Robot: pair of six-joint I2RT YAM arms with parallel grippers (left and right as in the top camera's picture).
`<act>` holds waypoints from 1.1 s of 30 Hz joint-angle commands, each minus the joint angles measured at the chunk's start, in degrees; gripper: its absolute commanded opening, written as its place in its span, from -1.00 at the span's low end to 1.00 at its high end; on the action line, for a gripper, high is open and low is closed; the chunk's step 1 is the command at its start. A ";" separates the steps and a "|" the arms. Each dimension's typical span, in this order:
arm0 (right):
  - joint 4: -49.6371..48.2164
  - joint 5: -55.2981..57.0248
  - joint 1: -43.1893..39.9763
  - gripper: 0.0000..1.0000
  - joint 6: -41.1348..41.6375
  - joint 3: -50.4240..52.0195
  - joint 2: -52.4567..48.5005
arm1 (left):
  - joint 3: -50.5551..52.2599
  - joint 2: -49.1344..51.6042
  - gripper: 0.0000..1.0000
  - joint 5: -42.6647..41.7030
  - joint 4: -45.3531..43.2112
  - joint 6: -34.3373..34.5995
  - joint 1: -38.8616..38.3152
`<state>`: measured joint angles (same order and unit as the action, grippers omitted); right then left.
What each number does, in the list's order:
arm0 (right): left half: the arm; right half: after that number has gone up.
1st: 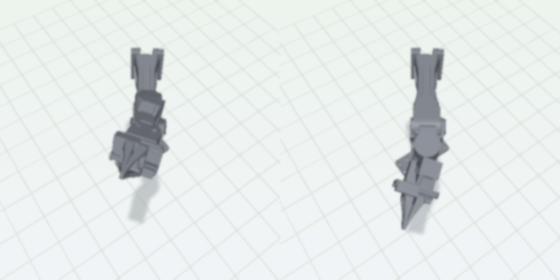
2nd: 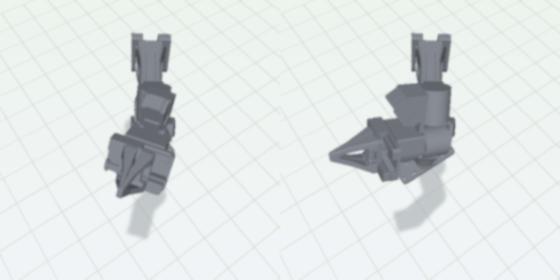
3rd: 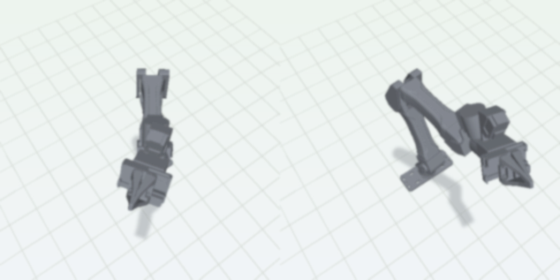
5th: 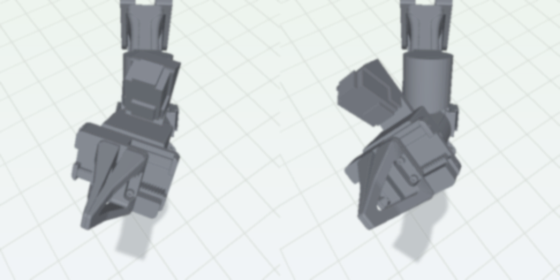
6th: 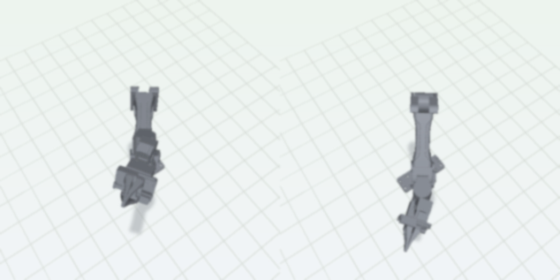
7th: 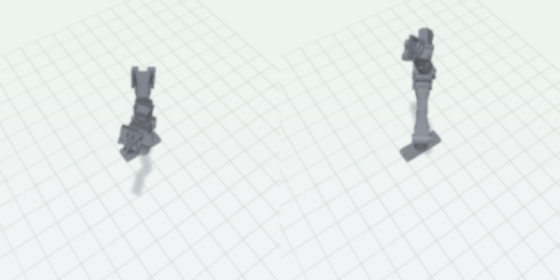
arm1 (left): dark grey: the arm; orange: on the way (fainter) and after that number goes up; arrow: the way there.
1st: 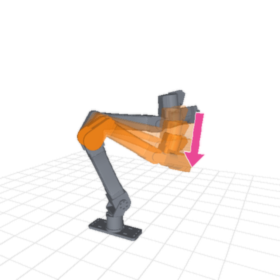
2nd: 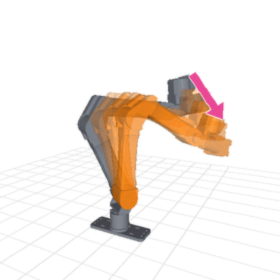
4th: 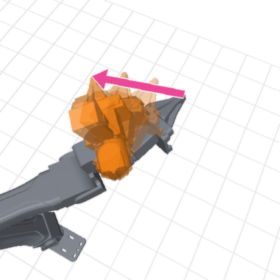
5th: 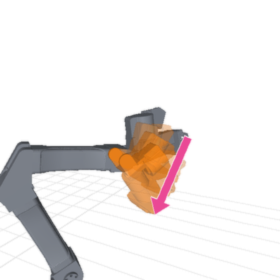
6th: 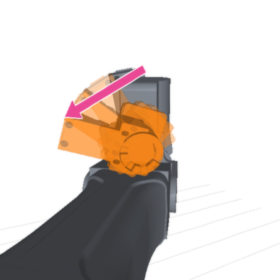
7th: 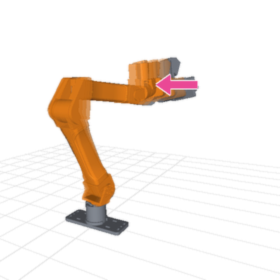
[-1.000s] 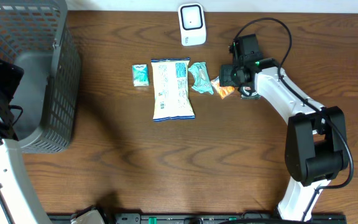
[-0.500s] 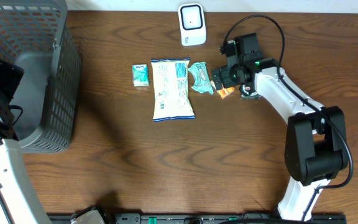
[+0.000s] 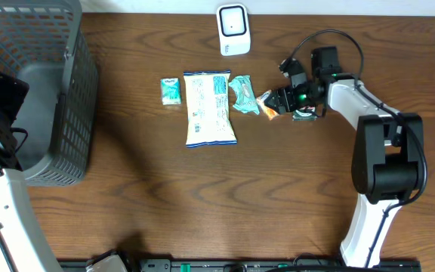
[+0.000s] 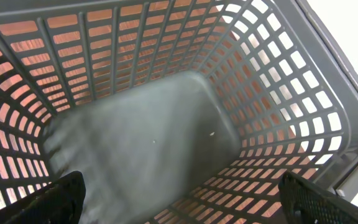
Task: Scan the item barcode
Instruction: 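Grasp the orange-and-white pack with the right gripper and lift it, then carry the orange pack toward the white scanner, right gripper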
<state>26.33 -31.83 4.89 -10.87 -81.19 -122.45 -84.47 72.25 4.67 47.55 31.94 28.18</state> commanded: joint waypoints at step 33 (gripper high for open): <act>4.79 -57.66 -3.02 -0.98 7.23 1.75 5.16 | -0.13 0.22 0.95 0.52 0.00 0.50 0.13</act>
<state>30.46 -83.83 1.48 -4.99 -79.66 -118.37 -84.47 72.23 4.67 47.55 31.97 28.18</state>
